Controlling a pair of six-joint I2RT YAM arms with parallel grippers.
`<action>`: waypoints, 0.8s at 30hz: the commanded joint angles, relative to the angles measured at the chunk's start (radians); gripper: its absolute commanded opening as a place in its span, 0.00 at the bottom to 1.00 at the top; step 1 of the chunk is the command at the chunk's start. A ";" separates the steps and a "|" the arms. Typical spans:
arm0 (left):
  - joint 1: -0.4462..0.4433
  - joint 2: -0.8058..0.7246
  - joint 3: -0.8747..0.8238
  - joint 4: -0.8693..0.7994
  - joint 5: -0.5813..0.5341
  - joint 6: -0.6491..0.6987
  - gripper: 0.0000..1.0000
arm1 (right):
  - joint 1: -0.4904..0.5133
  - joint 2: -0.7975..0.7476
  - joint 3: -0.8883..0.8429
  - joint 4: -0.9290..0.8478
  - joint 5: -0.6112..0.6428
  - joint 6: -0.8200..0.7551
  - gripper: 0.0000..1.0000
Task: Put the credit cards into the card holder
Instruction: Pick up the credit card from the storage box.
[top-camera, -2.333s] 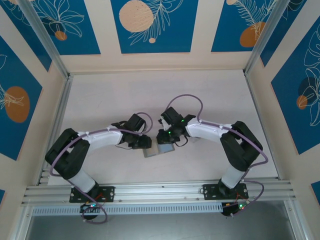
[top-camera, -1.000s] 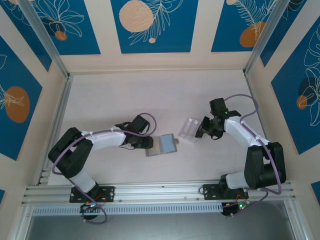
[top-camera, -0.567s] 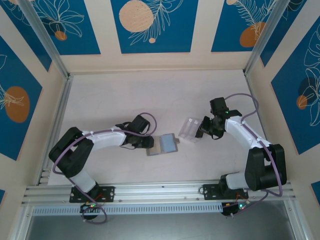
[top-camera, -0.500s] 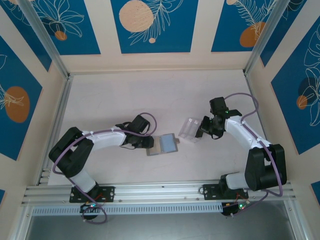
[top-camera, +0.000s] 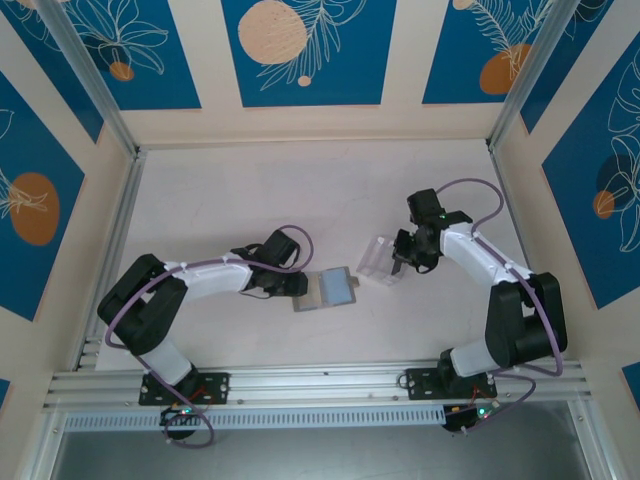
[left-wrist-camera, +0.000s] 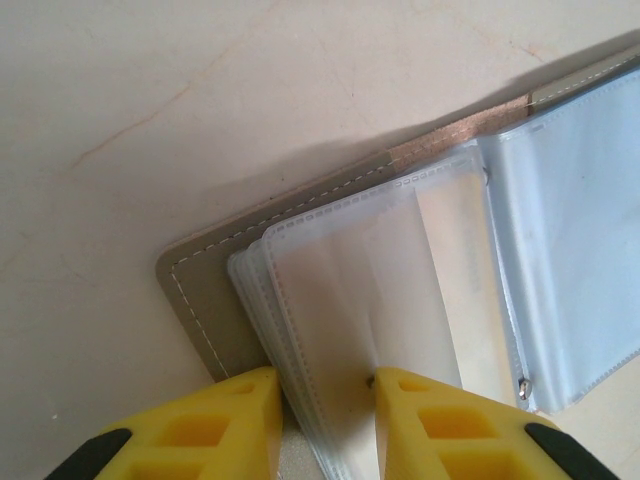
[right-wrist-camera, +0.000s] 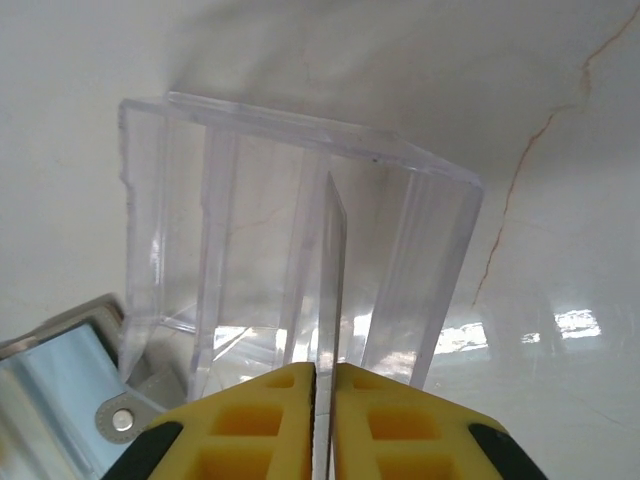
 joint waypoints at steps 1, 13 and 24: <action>-0.013 0.058 -0.039 -0.048 -0.017 -0.002 0.28 | 0.009 0.017 0.024 -0.009 0.002 -0.014 0.16; -0.009 0.072 -0.027 -0.051 -0.011 0.003 0.27 | 0.023 -0.074 0.059 -0.080 0.027 -0.022 0.01; -0.010 0.058 -0.035 -0.043 0.000 0.011 0.25 | 0.312 -0.182 0.018 0.205 -0.211 -0.092 0.00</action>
